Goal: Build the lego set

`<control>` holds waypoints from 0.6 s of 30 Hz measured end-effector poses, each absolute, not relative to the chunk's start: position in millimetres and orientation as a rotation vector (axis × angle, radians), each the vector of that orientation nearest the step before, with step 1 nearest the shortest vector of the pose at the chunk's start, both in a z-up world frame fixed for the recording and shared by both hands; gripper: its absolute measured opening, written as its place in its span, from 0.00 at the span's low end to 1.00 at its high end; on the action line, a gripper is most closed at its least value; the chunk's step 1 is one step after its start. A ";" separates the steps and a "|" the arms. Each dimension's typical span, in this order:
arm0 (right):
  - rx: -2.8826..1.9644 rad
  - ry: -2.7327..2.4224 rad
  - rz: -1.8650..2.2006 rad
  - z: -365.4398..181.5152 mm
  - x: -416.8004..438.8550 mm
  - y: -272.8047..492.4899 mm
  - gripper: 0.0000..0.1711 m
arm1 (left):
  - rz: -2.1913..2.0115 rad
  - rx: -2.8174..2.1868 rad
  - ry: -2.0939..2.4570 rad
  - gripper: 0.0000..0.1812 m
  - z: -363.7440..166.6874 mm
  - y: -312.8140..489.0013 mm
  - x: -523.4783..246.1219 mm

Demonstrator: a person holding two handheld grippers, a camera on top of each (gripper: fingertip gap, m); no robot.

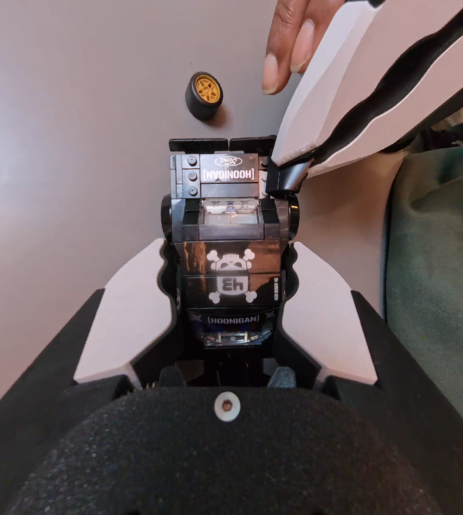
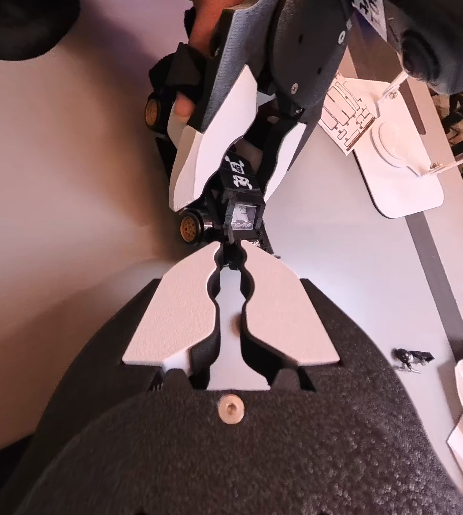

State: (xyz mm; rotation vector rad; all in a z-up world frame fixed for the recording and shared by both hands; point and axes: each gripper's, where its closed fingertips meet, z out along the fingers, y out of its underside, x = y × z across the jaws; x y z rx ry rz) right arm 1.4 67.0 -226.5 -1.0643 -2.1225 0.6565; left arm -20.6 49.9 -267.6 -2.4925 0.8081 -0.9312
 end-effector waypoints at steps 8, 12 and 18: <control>-0.979 -2.225 0.627 -220.0 -4.0 71.7 0.05 | -1.064 -2.481 0.771 0.44 -263.3 51.4 -22.0; -0.983 -2.266 0.646 -216.6 -7.0 74.0 0.05 | -1.139 -2.464 0.741 0.44 -261.1 52.1 -22.9; -0.925 -2.306 0.609 -217.0 -8.6 75.3 0.05 | -1.164 -2.454 0.715 0.44 -260.2 54.0 -23.9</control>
